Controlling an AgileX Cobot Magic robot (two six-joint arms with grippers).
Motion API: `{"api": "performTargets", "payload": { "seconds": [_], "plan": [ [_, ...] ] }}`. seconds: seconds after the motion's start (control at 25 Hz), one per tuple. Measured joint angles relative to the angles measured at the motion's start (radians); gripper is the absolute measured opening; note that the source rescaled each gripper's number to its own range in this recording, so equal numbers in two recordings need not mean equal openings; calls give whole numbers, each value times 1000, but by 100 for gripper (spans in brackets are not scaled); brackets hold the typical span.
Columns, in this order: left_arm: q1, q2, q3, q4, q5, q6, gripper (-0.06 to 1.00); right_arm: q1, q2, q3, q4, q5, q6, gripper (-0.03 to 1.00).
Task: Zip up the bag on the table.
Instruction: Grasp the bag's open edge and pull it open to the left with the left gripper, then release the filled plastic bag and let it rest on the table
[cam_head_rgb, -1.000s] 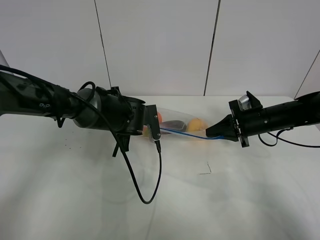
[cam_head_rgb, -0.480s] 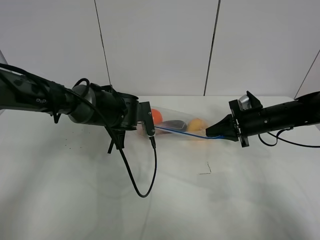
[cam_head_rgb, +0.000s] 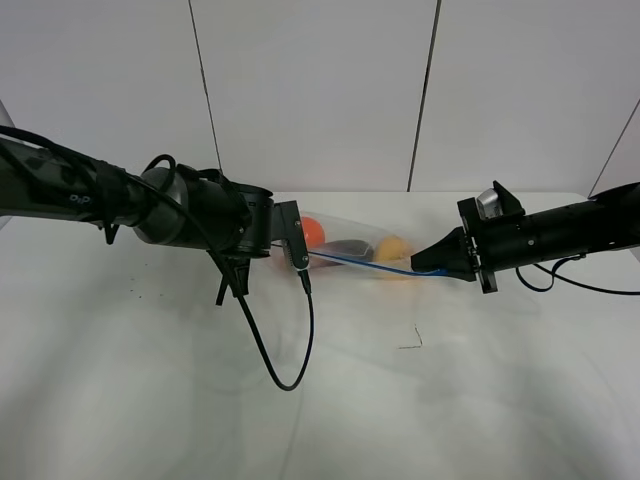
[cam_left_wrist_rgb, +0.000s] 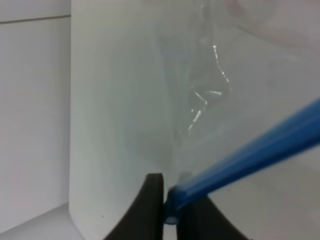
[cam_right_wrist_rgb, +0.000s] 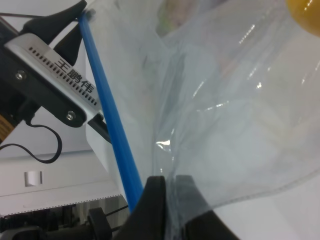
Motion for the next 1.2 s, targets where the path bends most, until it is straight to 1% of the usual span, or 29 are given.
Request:
{"api": "performTargets", "payload": {
  "seconds": [0.04, 0.08, 0.16, 0.24, 0.28, 0.36, 0.48, 0.72, 0.76, 0.92, 1.08, 1.2],
  "plan": [
    [4, 0, 0, 0, 14, -2, 9, -1, 0, 0, -11, 0, 0, 0],
    [9, 0, 0, 0, 23, -4, 16, -3, 0, 0, -19, 0, 0, 0],
    [17, 0, 0, 0, 34, -6, 35, -6, 0, 0, -25, 0, -2, 0],
    [18, 0, 0, 0, 36, -17, 56, -8, 0, 0, -26, 0, -2, 0],
    [18, 0, 0, 0, 36, -31, 65, -8, 0, 0, -27, 0, -2, 0],
    [18, 0, 0, 0, 41, -51, 74, -8, 0, 0, -27, 0, -2, 0],
    [18, 0, 0, 0, 53, -67, 78, -8, 0, 0, -27, 0, -2, 0],
    [18, 0, 0, -3, 50, -76, 80, -8, 0, 0, -27, 0, -3, 0],
    [18, -3, 0, -9, 40, -76, 81, -8, 0, 0, -27, 0, -3, 0],
    [18, -36, 0, -56, -14, -76, 95, -8, 0, 0, -27, 0, -3, 0],
    [17, -90, 0, -73, -38, -77, 99, -8, 0, 0, -26, 0, -3, 0],
    [17, -136, 0, -80, -27, -100, 99, -8, 0, 0, -24, 0, -3, 0]
  ]
}}
